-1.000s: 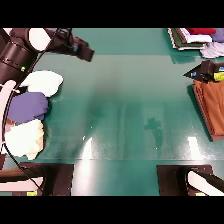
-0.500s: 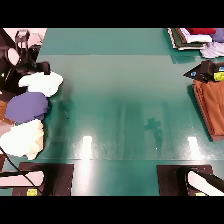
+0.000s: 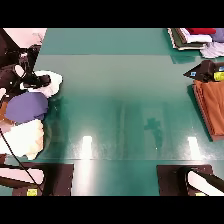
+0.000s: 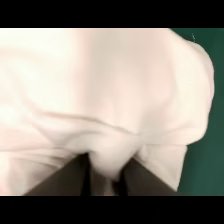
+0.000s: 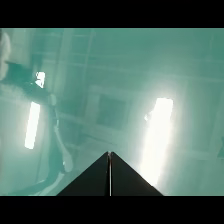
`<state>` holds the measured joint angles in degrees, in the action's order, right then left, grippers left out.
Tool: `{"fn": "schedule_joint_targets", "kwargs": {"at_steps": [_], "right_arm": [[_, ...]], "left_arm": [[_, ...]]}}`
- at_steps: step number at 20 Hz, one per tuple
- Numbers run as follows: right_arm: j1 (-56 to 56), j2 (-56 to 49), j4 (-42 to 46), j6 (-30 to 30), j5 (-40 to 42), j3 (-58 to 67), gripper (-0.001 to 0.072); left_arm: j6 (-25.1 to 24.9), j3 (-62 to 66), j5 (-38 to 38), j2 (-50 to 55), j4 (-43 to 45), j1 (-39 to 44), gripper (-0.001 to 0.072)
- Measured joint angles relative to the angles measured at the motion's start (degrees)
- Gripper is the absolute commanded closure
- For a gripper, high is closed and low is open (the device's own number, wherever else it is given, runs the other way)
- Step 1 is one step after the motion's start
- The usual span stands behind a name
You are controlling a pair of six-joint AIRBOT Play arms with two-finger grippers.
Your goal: Fold the shirts.
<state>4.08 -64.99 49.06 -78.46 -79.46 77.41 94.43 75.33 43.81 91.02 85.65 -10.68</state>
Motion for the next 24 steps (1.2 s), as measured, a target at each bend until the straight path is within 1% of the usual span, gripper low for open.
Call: {"fn": "schedule_joint_targets", "kwargs": {"at_steps": [2,4,7,9,12,16,18,20,21,22,23,24], "right_arm": [[0.0,0.0,0.0,0.0,0.2,0.3,0.0694],[0.0,0.0,0.0,-0.2,0.4,2.1,0.0694],[0.0,0.0,0.0,-0.5,1.7,7.5,0.0694],[0.0,0.0,0.0,-0.6,2.7,11.8,0.0694],[0.0,0.1,0.0,-0.7,3.9,18.2,0.0694],[0.0,0.1,0.1,-0.7,4.3,24.2,0.0694],[0.0,0.1,0.2,-0.7,4.1,25.6,0.0694],[0.0,0.1,0.2,-0.8,3.5,26.4,0.0694],[0.0,0.1,0.2,-0.8,2.8,26.6,0.0694],[0.0,0.1,0.2,-0.8,2.3,26.8,0.0694],[0.0,0.1,0.3,-0.8,1.6,26.9,0.0694],[0.1,0.1,0.4,-0.8,0.8,27.0,0.0694]], "left_arm": [[0.0,2.4,2.1,-0.3,-0.2,-0.1,0.0679],[-0.5,5.6,3.5,-2.8,-0.6,0.1,0.068],[-3.0,11.2,5.0,-10.2,-1.0,2.4,0.0679],[-5.2,15.1,7.3,-15.7,-1.1,5.7,0.0679],[-7.5,19.2,13.4,-22.4,-1.3,12.9,0.0679],[-8.6,19.4,23.9,-25.6,-1.3,26.3,0.0679],[-8.8,16.4,26.1,-25.3,-1.6,33.4,0.0678],[-8.8,12.0,25.4,-24.2,-2.5,39.6,0.0675],[-8.8,9.6,24.0,-23.4,-3.4,42.3,0.0557],[-8.9,7.4,22.4,-22.3,-4.3,44.5,0.0216],[-8.9,5.8,21.0,-21.3,-5.3,45.9,0.0091],[-8.8,4.7,19.9,-20.3,-5.5,46.9,0.0092]]}}
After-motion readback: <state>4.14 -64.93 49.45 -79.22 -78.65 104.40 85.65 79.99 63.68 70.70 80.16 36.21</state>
